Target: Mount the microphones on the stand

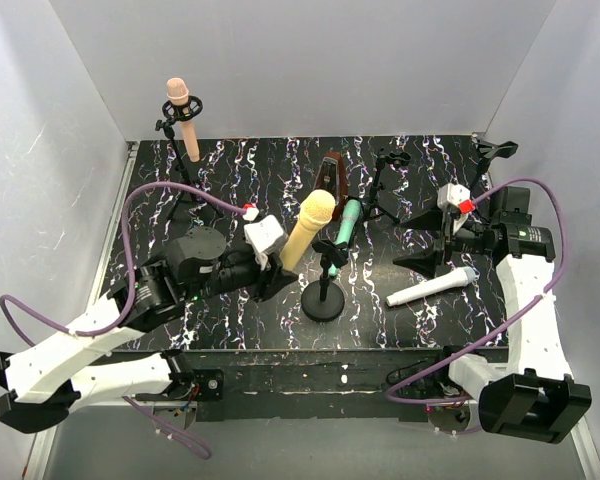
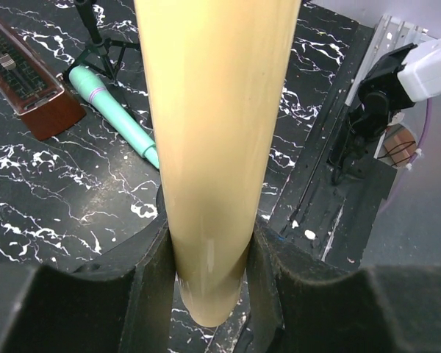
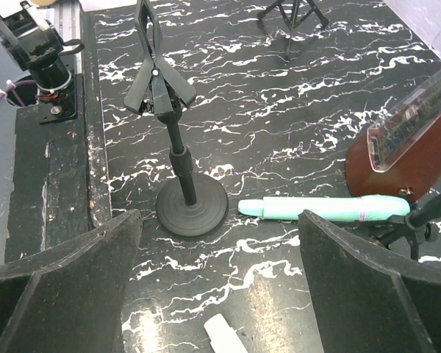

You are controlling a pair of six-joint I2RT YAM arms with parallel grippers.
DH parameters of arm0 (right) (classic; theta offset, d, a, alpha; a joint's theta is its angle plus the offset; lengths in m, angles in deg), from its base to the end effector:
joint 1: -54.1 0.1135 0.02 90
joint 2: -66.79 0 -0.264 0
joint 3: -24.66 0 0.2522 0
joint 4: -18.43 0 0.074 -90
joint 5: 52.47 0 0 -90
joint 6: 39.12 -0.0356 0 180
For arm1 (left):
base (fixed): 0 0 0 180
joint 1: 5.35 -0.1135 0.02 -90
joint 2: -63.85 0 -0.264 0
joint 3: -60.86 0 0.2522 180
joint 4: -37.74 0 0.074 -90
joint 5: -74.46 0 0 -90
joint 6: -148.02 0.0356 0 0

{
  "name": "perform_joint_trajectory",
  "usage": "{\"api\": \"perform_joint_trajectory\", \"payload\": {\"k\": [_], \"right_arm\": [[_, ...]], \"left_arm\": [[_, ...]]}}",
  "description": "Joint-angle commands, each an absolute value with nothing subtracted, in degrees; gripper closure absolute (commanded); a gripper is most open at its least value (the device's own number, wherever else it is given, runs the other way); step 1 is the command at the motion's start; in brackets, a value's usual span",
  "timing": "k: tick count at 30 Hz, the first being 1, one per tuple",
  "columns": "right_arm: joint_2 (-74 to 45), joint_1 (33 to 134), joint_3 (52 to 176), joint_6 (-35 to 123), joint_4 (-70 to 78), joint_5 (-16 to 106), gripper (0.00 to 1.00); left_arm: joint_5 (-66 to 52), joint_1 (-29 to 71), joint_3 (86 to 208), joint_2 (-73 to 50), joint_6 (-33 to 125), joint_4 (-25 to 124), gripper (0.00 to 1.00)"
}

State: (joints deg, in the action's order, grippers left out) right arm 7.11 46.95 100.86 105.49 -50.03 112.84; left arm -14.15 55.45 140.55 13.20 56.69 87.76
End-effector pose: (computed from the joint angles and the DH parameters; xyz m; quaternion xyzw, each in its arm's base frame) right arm 0.1826 0.0118 0.3477 -0.4835 0.6050 0.3632 0.5180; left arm 0.0848 -0.1536 0.4008 0.4146 0.7121 -0.3009 0.4801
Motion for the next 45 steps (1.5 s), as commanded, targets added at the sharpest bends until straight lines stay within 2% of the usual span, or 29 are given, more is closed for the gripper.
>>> {"api": "perform_joint_trajectory", "payload": {"k": [1,6,12,15,18,29,45], "right_arm": [[5.7,48.8,101.5,109.1,-49.7,115.5,0.06],[3.1,54.0,104.0,107.8,-47.2,114.6,0.06],[0.1,65.4,104.8,102.0,-38.8,110.1,0.08],[-0.2,68.3,104.0,96.3,-30.5,106.4,0.09],[-2.3,71.1,105.9,95.8,-30.6,105.9,0.10],[-2.6,77.0,102.4,89.5,-25.1,106.1,0.12],[-1.5,78.2,97.3,78.0,-14.2,104.6,0.18]], "left_arm": [[-8.1,51.3,140.6,10.6,56.3,83.9,1.00],[1.0,44.3,140.2,8.9,55.9,80.6,1.00],[9.1,37.4,140.8,7.3,60.6,82.7,1.00],[13.7,35.2,141.2,5.8,63.8,84.6,1.00],[16.8,34.4,141.2,4.0,66.7,85.6,1.00],[18.2,33.1,142.2,-0.3,74.1,86.9,1.00],[19.7,31.8,146.2,-4.4,85.5,91.9,1.00]]}}
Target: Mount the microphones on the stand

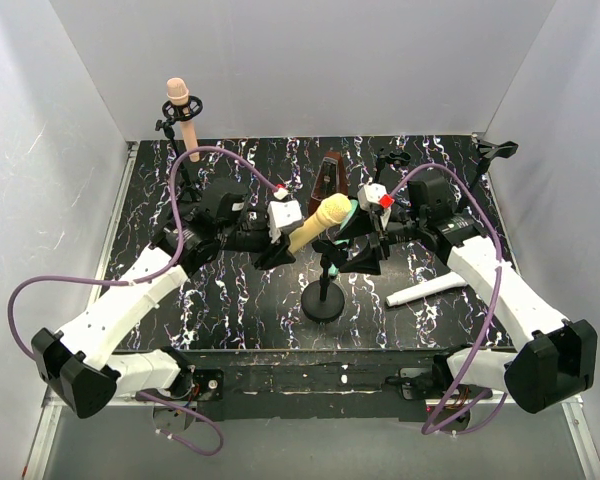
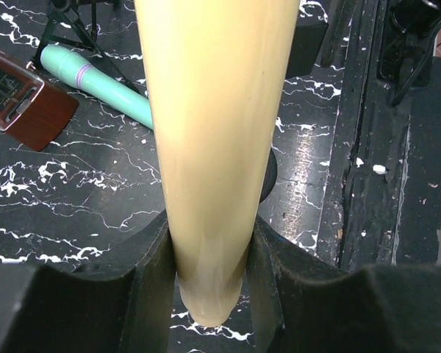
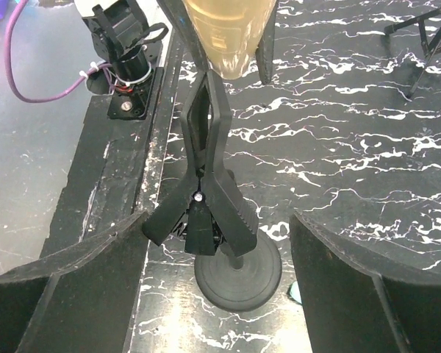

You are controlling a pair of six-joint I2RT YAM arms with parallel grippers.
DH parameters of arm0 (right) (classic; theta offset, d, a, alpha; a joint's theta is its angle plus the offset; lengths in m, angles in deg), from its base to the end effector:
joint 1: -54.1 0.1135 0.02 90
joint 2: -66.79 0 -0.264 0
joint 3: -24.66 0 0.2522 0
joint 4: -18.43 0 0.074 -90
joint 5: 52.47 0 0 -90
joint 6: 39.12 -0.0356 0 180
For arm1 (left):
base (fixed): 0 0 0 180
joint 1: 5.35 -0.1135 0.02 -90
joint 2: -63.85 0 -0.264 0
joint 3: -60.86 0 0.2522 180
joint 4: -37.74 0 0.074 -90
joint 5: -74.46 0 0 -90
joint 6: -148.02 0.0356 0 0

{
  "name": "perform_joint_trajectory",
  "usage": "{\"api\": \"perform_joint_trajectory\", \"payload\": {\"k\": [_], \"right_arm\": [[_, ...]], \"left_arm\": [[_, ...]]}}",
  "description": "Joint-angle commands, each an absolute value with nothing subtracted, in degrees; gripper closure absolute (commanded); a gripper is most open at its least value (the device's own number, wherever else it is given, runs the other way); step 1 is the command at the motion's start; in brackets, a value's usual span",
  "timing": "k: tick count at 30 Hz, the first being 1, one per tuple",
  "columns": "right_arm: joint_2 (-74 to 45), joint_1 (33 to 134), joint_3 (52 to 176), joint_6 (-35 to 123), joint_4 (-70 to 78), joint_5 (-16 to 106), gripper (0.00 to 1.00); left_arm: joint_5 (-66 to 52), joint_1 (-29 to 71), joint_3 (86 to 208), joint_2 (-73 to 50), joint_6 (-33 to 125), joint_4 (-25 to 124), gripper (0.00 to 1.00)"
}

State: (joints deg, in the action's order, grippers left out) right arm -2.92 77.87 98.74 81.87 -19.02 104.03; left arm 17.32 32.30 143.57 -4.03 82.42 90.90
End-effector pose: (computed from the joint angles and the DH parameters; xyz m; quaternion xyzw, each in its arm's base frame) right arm 0.2191 0.1322 0.3322 -0.5701 0.5327 0.4560 0.4281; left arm 0.1829 -0.1655 0.3582 0.5506 0.6763 -0.3011 0.3858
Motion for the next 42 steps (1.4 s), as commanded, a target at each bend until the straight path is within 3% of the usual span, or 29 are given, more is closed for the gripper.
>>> {"api": "perform_joint_trajectory", "payload": {"k": [1,25,31,35,39,42], "right_arm": [[-1.4,78.2,97.0,77.3,-13.5,104.6,0.18],[-1.1,78.5,94.5,72.2,-7.0,104.9,0.20],[-0.8,78.5,94.2,74.7,-8.4,107.0,0.36],[-0.6,78.5,94.7,78.3,-11.2,107.5,0.52],[-0.7,78.5,94.8,80.3,-12.7,107.6,0.74],[-0.5,78.5,94.7,80.4,-13.0,107.6,0.83]], "left_arm": [[20.1,31.7,146.3,-4.5,85.6,91.8,1.00],[23.6,31.7,146.0,-7.2,84.1,90.5,1.00],[24.0,31.7,145.9,-8.0,84.1,90.7,1.00],[24.7,31.7,145.7,-8.1,84.0,90.4,1.00],[25.1,31.7,145.9,-8.3,83.8,90.3,1.00],[25.9,31.7,146.1,-8.2,83.7,90.2,1.00]]}}
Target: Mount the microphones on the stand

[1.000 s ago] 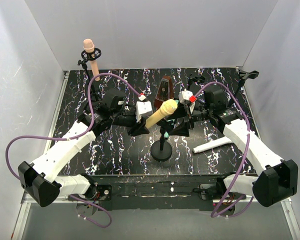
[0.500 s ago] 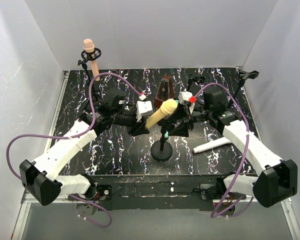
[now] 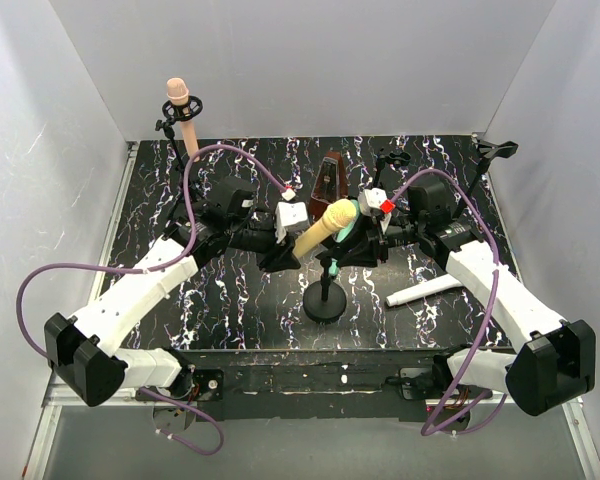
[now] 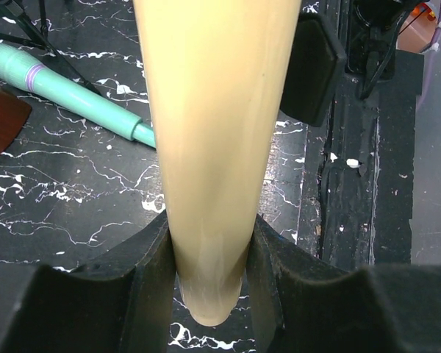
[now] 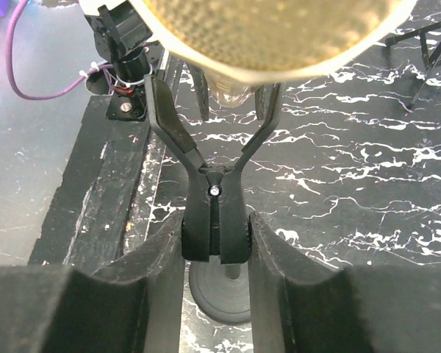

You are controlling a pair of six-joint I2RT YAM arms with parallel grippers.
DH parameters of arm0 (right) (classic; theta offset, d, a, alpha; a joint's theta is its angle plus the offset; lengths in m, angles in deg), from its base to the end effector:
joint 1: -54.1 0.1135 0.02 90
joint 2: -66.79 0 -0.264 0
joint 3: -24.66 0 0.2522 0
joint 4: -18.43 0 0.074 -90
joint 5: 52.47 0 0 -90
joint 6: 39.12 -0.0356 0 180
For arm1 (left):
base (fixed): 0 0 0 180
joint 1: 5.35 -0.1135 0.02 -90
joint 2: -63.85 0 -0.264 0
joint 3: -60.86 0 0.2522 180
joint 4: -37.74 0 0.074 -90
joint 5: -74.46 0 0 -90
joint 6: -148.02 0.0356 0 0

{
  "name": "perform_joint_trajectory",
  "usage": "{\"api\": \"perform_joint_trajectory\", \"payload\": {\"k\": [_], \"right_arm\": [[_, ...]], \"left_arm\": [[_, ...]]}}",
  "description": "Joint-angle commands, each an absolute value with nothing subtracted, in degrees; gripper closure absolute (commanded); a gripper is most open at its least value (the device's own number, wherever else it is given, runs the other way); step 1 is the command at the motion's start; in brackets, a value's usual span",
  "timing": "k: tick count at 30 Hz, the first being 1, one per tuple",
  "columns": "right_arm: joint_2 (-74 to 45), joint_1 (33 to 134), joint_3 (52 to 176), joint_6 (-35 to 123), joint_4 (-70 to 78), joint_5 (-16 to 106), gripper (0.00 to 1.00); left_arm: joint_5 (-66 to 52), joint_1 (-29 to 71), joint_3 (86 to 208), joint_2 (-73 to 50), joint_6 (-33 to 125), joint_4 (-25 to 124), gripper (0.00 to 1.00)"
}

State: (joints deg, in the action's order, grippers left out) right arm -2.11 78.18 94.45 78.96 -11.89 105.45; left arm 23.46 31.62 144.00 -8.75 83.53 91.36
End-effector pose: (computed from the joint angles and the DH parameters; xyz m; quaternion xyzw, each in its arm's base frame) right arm 0.2177 0.1334 0.3208 -0.5679 0.5195 0.4675 0.4349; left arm 0.1969 -0.1762 0.3421 0.5621 0.6704 -0.3422 0.3428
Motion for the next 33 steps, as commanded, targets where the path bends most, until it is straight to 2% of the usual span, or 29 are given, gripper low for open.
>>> {"api": "perform_joint_trajectory", "payload": {"k": [1,7,16,28,29,33], "right_arm": [[-0.4,78.5,94.8,80.2,-12.8,107.5,0.84],[-0.6,78.5,94.5,76.7,-10.3,108.0,0.88],[-0.4,78.5,93.9,74.1,-8.2,109.2,0.92],[-0.4,78.3,92.1,68.5,-3.0,114.5,0.92],[-0.3,78.2,92.0,68.5,-3.0,115.0,0.91],[0.2,77.6,91.5,67.0,-1.6,115.2,0.62]], "left_arm": [[26.5,31.7,145.9,-8.3,83.4,90.2,1.00],[31.7,31.7,145.5,-10.7,81.0,89.7,1.00],[32.4,32.4,146.5,-12.9,79.3,89.5,1.00],[31.0,33.1,146.8,-15.0,78.3,90.7,1.00],[30.8,33.1,147.0,-15.0,78.5,91.1,1.00],[30.3,33.1,147.0,-14.5,78.8,91.7,1.00]]}}
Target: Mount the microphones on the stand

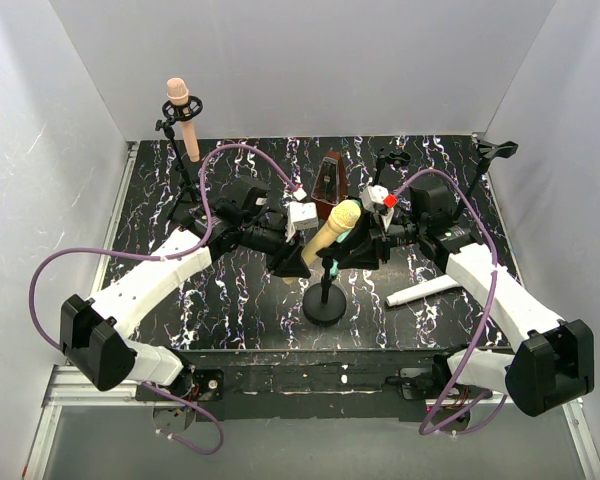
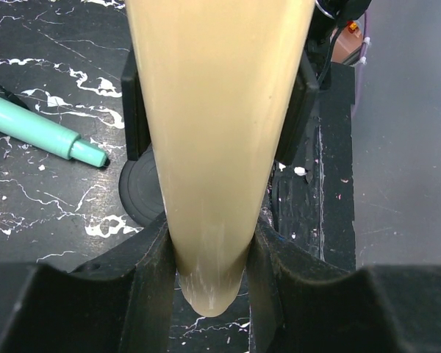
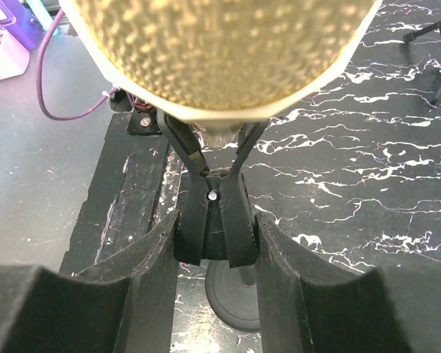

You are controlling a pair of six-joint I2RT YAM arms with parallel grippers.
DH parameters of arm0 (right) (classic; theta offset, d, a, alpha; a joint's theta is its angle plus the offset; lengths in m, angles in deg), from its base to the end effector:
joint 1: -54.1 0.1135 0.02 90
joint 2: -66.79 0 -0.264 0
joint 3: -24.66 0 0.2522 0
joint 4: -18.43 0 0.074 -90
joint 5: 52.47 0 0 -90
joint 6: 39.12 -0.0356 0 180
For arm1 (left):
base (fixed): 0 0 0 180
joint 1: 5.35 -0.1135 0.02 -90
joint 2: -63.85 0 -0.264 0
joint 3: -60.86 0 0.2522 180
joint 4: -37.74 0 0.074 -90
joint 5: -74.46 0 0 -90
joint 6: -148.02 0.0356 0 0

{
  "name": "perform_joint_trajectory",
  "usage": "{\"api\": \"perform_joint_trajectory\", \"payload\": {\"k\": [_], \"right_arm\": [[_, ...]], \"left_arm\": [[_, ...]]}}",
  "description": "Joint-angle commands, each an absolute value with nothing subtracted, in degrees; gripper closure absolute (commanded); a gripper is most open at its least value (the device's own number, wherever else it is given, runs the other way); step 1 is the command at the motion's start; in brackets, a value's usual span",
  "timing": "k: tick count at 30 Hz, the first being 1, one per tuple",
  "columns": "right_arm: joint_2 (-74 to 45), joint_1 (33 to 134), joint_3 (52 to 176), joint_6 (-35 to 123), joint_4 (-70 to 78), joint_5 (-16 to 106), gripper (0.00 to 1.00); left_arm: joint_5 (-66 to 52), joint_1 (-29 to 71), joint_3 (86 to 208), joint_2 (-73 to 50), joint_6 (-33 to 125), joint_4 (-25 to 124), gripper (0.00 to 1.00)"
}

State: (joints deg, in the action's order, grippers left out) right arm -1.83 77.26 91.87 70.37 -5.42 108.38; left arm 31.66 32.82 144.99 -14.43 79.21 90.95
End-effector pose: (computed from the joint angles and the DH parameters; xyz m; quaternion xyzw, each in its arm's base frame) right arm 0.2197 0.1306 0.3166 -0.5394 0.5283 0.5033 0.4204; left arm 0.2070 -0.1959 0.3255 0.5492 0.6696 -0.4181 0.2745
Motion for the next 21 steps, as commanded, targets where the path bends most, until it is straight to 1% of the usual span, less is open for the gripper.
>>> {"api": "perform_joint_trajectory", "payload": {"k": [1,2,6,8,11,12,13,14,15,16,19,21], "right_arm": [[0.3,77.4,91.2,66.3,-0.7,115.1,0.56],[0.5,77.3,91.0,65.5,0.0,115.0,0.52],[1.0,76.7,89.7,63.9,1.6,113.7,0.42],[1.1,76.8,89.1,63.5,2.1,113.2,0.39],[1.1,76.7,88.5,61.9,3.8,112.8,0.39],[1.1,76.7,88.4,61.5,4.1,112.7,0.43],[1.1,76.7,88.3,61.3,4.1,112.6,0.54],[0.9,76.7,88.3,61.3,4.1,112.5,0.72],[1.0,76.7,88.3,61.3,4.1,112.5,0.81],[1.0,76.7,88.5,61.3,4.1,112.7,0.88],[1.1,76.8,88.8,61.3,4.1,113.1,0.96],[1.1,76.7,89.0,61.0,4.1,113.4,0.97]], "left_arm": [[30.3,33.1,147.0,-14.5,78.9,91.6,1.00],[30.3,33.1,146.9,-14.5,78.9,91.7,1.00],[30.1,33.1,146.8,-14.7,78.8,91.7,1.00],[30.2,33.1,146.9,-14.8,78.8,91.7,1.00],[30.3,33.1,147.0,-15.0,78.7,91.7,1.00],[30.3,33.1,147.0,-15.0,78.8,91.8,1.00],[30.2,33.1,147.2,-15.0,78.8,92.1,1.00],[30.1,33.1,147.2,-15.0,78.8,92.5,1.00],[29.9,33.1,147.4,-15.0,79.1,92.7,1.00],[29.7,33.1,147.7,-15.0,79.3,93.2,1.00],[28.8,33.6,148.6,-15.2,80.2,95.4,1.00],[27.8,33.9,149.7,-15.6,80.7,96.7,1.00]]}}
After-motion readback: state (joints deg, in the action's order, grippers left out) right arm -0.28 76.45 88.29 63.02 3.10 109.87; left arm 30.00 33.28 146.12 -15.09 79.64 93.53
